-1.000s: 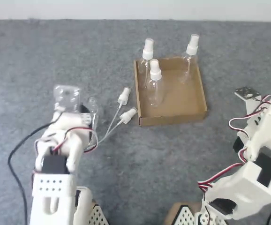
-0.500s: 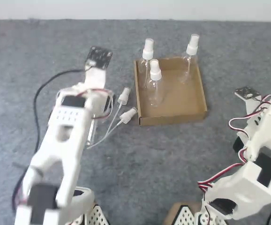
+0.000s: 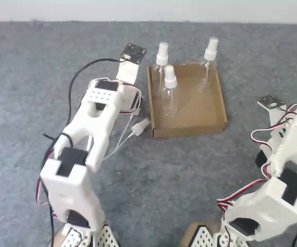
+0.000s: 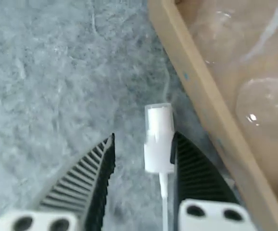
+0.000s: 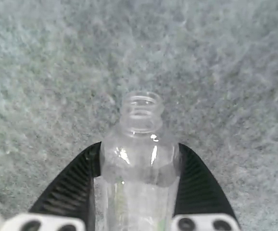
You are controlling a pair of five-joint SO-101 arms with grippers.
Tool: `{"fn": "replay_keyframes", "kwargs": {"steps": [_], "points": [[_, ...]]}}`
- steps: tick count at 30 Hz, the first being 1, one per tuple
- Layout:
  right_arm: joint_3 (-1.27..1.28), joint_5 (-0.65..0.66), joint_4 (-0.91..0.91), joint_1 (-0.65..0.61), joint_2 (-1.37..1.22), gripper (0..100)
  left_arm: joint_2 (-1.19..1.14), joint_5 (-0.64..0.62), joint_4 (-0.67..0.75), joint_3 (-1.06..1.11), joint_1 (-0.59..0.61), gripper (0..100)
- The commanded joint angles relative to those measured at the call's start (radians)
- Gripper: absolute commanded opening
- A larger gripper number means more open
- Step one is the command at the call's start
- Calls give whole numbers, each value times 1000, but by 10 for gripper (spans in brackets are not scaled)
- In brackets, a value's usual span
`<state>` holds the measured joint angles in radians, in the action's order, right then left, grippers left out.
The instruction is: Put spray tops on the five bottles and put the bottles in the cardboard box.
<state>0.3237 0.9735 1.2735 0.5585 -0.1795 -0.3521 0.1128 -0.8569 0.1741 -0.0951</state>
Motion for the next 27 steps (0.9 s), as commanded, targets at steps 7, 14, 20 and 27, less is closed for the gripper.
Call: {"fn": "replay_keyframes", "kwargs": {"steps": [7, 14, 20, 27], "points": [[-5, -6, -8, 10, 15, 45, -114, 3, 5, -139, 3, 173], [-5, -6, -8, 10, 15, 45, -144, 3, 5, -150, -5, 172], [-5, -6, -8, 10, 15, 45, -147, 2, 0, -162, -5, 102], [-5, -6, -8, 10, 15, 45, -149, 2, -8, -162, -5, 95]]}}
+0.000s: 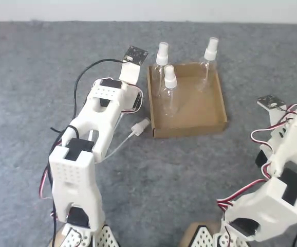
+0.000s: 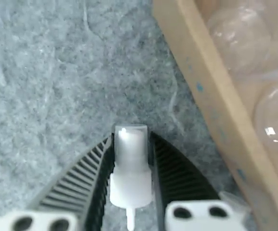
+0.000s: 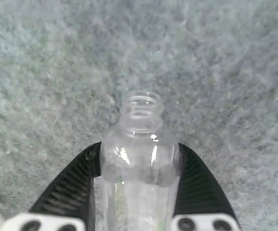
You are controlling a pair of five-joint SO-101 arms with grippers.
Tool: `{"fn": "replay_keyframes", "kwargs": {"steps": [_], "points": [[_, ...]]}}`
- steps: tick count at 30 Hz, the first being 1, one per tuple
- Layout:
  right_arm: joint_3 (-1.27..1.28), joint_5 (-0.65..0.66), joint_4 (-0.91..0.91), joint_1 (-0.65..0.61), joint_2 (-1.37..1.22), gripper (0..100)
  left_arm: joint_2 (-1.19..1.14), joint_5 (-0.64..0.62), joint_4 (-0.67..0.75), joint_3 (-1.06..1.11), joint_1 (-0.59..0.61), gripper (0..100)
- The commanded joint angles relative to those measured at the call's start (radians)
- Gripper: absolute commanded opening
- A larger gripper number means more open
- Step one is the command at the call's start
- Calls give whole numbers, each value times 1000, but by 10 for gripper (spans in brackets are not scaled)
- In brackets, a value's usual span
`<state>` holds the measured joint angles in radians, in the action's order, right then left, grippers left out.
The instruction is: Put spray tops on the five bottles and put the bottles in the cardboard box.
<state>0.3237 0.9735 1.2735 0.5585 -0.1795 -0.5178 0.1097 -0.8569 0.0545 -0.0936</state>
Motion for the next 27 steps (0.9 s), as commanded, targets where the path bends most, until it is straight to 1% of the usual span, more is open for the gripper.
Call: {"fn": "replay_keyframes", "kwargs": {"steps": [1, 3, 6, 11, 19, 24, 27], "points": [[-5, -6, -8, 10, 15, 45, 17, 5, -20, -47, -6, 96], [-5, -6, -8, 10, 15, 45, 17, 5, -34, -48, -6, 104], [-5, -6, -8, 10, 15, 45, 18, 3, -41, -48, 2, 144], [-5, -6, -8, 10, 15, 45, 15, 5, -129, -81, 0, 142], [-5, -6, -5, 10, 15, 45, -28, 5, -178, -128, 0, 139], [-5, -6, -4, 10, 15, 45, -28, 5, -184, -133, 2, 54], [-5, -6, -5, 10, 15, 45, -6, 5, -186, -133, 3, 27]]}}
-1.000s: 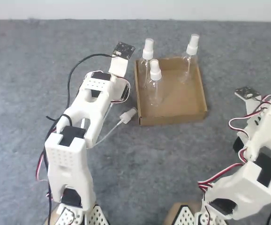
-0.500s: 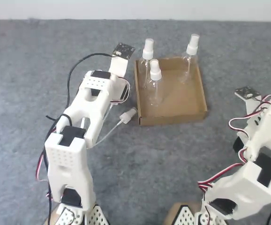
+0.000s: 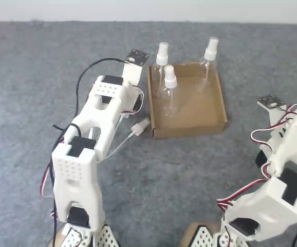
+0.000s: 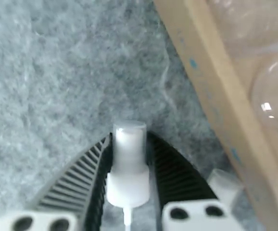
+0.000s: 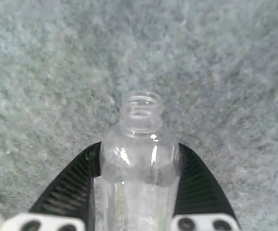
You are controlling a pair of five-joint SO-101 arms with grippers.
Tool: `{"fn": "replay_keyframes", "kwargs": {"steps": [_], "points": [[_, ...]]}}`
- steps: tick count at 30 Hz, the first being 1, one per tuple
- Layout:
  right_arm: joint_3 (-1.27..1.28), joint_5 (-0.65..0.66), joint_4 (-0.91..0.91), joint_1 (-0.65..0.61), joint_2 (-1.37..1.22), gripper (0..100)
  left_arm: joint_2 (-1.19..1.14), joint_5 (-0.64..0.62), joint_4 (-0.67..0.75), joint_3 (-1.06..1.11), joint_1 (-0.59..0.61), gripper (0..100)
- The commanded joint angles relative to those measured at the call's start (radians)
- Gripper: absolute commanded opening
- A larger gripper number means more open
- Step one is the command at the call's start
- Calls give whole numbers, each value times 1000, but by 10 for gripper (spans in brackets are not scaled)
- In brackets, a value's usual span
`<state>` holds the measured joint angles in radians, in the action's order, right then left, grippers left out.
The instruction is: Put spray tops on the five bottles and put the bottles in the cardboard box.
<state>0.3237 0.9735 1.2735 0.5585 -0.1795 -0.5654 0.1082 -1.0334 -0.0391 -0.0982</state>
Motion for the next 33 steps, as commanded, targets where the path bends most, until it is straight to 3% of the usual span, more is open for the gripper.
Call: {"fn": "replay_keyframes", "kwargs": {"steps": [1, 14, 21, 26, 33], "points": [[-5, -6, -5, 10, 15, 45, 61, 6, -12, -38, 11, 23], [-5, -6, -8, 10, 21, 46, 575, -94, -183, -35, 118, 23], [-5, -6, -4, 10, 22, 46, 832, -107, -348, -7, 121, 23], [-5, 20, -1, 10, 22, 47, 982, -107, -338, 168, 106, 23], [-5, 54, 1, 10, 16, 147, 1172, -107, -178, 481, 107, 24]]}}
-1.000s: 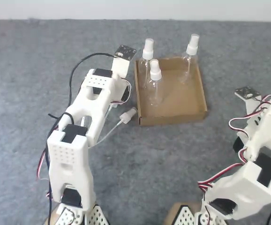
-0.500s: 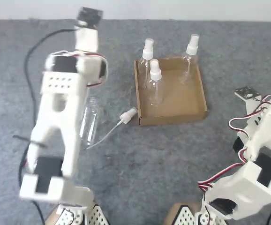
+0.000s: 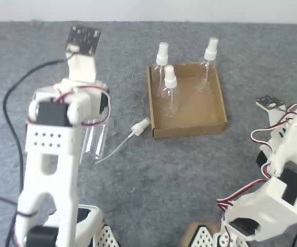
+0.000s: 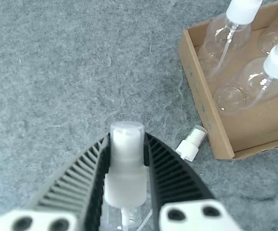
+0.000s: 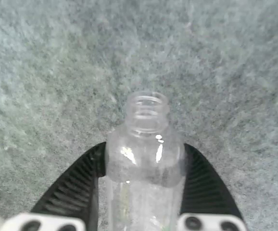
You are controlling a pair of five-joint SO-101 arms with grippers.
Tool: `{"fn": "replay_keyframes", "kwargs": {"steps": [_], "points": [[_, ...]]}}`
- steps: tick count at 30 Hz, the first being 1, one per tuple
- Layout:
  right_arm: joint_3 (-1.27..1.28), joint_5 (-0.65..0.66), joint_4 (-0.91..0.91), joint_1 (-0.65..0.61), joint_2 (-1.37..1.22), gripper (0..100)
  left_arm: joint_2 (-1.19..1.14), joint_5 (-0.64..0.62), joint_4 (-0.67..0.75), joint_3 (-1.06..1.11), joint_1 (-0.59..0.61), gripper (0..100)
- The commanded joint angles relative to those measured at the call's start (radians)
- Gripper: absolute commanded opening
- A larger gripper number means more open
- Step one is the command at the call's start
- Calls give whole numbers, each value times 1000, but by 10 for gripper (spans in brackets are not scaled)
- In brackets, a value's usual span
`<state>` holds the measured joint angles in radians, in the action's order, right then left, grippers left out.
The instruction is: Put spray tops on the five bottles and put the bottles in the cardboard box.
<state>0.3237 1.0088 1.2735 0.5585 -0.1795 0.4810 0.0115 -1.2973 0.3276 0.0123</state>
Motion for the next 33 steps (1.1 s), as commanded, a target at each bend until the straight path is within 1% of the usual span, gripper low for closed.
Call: {"fn": "replay_keyframes", "kwargs": {"steps": [1, 6, 12, 15, 20, 27, 29, 32, 33], "points": [[-5, 18, 1, 10, 16, 148, 147, -11, 97, 143, -3, 24], [-3, 20, 1, 10, 15, 151, 218, -9, 103, 206, -3, 24], [46, 81, -8, 10, 16, 152, 233, -6, 97, 216, 0, 24], [54, 81, -10, 10, 16, 154, 233, -6, 97, 216, 0, 25], [54, 81, -10, 10, 16, 202, 235, -6, 97, 216, 2, 25], [54, 83, -10, 10, 16, 200, 238, -6, 97, 216, 3, 25], [54, 83, -10, 10, 18, 161, 238, -6, 97, 216, 2, 25], [40, 77, 1, 18, 35, 25, 241, -6, 80, 211, 2, 25], [34, 75, 2, 21, 47, 0, 242, -8, 68, 208, -2, 25]]}}
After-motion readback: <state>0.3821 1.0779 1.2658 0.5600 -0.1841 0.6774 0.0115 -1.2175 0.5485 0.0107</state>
